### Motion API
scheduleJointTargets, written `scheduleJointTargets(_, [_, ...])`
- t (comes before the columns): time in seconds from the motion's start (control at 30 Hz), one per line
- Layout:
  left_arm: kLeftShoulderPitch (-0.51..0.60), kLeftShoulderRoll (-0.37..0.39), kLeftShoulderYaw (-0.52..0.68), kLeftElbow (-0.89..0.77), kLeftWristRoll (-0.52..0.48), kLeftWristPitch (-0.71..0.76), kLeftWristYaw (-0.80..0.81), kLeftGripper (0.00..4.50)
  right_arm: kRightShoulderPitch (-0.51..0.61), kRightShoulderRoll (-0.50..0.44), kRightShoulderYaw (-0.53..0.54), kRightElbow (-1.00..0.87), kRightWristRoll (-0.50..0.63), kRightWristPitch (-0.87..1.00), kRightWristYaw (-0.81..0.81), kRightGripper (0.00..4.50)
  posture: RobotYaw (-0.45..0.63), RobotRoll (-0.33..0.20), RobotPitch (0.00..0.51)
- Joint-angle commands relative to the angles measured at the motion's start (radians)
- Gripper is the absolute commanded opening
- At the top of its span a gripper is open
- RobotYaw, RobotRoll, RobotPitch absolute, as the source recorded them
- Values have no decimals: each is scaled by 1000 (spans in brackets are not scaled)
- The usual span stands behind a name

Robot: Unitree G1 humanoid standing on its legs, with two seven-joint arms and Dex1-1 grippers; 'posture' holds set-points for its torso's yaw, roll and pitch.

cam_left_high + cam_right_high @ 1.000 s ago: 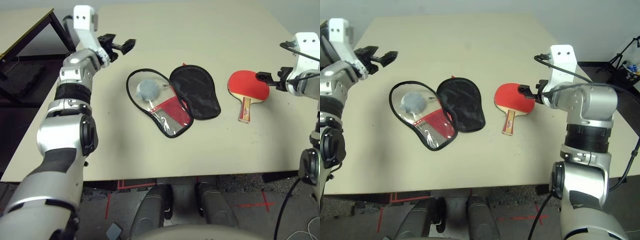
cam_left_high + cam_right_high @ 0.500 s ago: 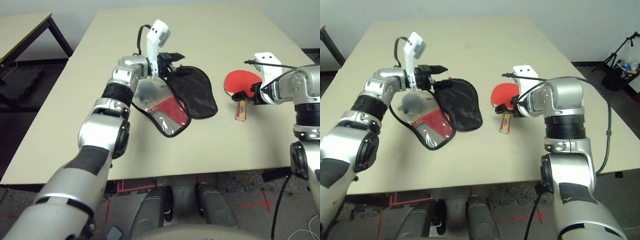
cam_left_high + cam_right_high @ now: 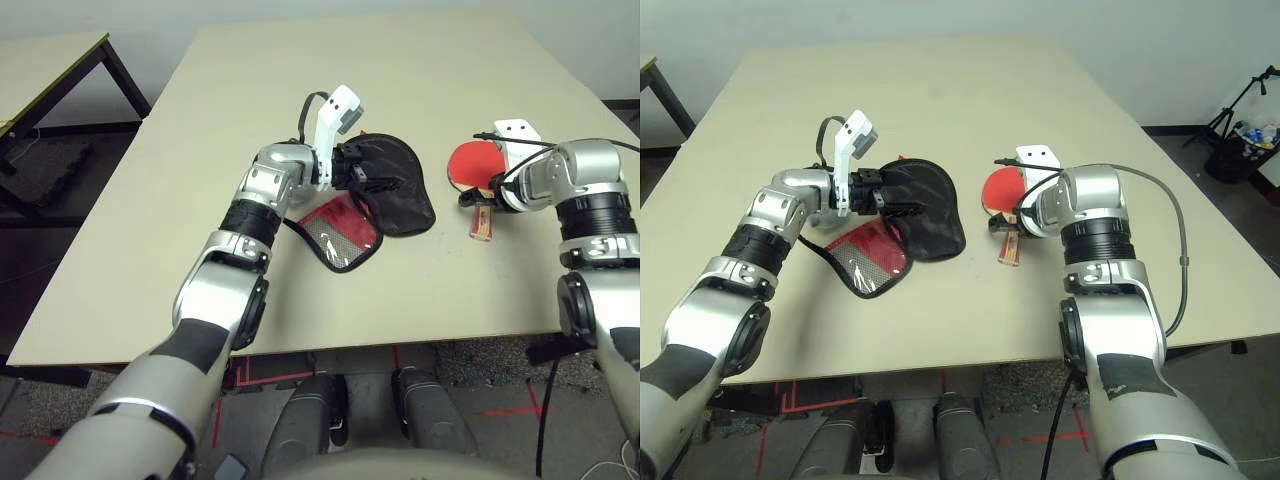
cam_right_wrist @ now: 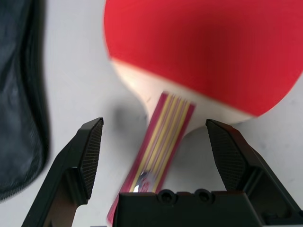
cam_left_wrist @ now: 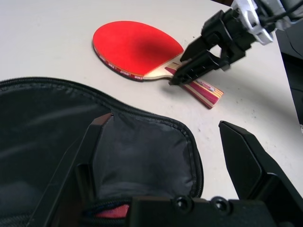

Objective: Store the ping-pong paddle in its case and zip it.

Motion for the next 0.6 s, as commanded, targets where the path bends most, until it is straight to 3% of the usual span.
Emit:
scheduleJointTargets(0.03, [26,7,-11,-48,-6,30,7,4500,-16,12,-29,90,-21,-51,-22,4317,-84,0,102])
scheduleJointTargets(0.1, [31,8,-12,-61,-8,39,10,4500,-25,13,-32,123,-28,-74,-24,3926,-84,0,102])
scheduleJointTargets(0.4, [39,7,-10,-99,-18,66,23,4500,-54,25,-24,230,-62,-115,-30,1122,-80,0,110])
scheduleJointTargets(0.6, [52,17,-14,-123,-27,78,25,4500,-77,16,-6,260,-85,-123,-4,1059,-79,0,134])
